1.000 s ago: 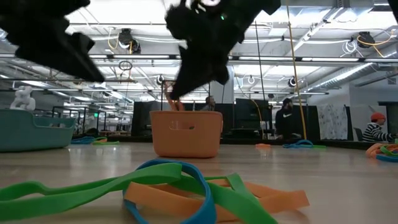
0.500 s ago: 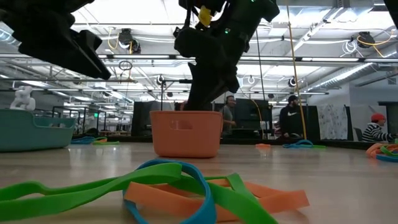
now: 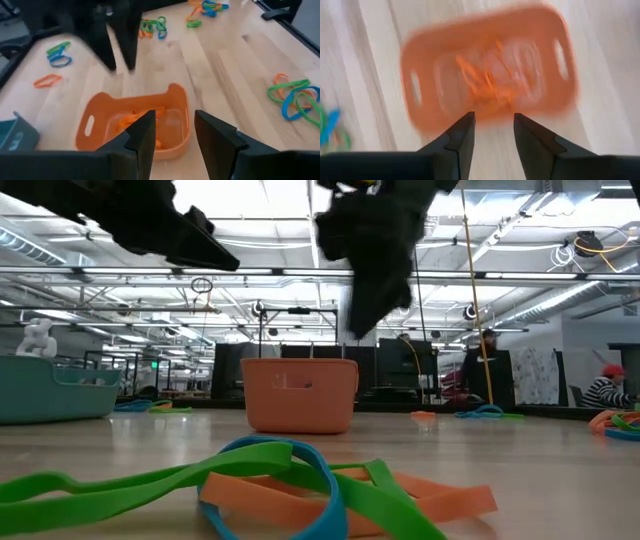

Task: Sort rubber bands into baskets
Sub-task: Put the orange rubber band into the orange bin

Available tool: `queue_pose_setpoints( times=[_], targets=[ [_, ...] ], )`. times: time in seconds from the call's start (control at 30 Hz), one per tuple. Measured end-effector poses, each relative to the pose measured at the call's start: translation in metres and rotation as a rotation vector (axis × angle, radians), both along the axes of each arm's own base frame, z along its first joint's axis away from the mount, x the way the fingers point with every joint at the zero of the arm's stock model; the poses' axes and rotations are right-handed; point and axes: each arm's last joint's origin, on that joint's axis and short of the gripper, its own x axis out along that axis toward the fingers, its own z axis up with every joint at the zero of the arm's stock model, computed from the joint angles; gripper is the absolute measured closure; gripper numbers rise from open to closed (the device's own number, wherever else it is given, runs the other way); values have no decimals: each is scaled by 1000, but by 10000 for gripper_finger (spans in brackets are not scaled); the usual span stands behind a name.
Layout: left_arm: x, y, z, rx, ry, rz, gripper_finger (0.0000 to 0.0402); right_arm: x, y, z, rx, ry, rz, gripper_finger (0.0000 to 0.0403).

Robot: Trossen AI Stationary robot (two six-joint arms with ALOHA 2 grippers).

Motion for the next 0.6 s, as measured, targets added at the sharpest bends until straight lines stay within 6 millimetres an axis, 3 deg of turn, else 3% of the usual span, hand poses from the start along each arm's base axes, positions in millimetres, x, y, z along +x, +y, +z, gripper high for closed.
queue_pose_setpoints(
  times=[0.17,0.27,0.43,0.6],
  targets=[
    [4,12,-1,-69,23,17,258,-44,14,22,-83,218,-3,271],
    [3,12,-4,-103,73,-25,258,-65,22,24,-111,283,-67,275],
    [1,8,-5,-115,91,-63,258,-102,28,1,-108,367,-154,282],
    [1,8,-5,-113,90,-63,258,-143,13,-30,-54,442,-304,288]
  ],
)
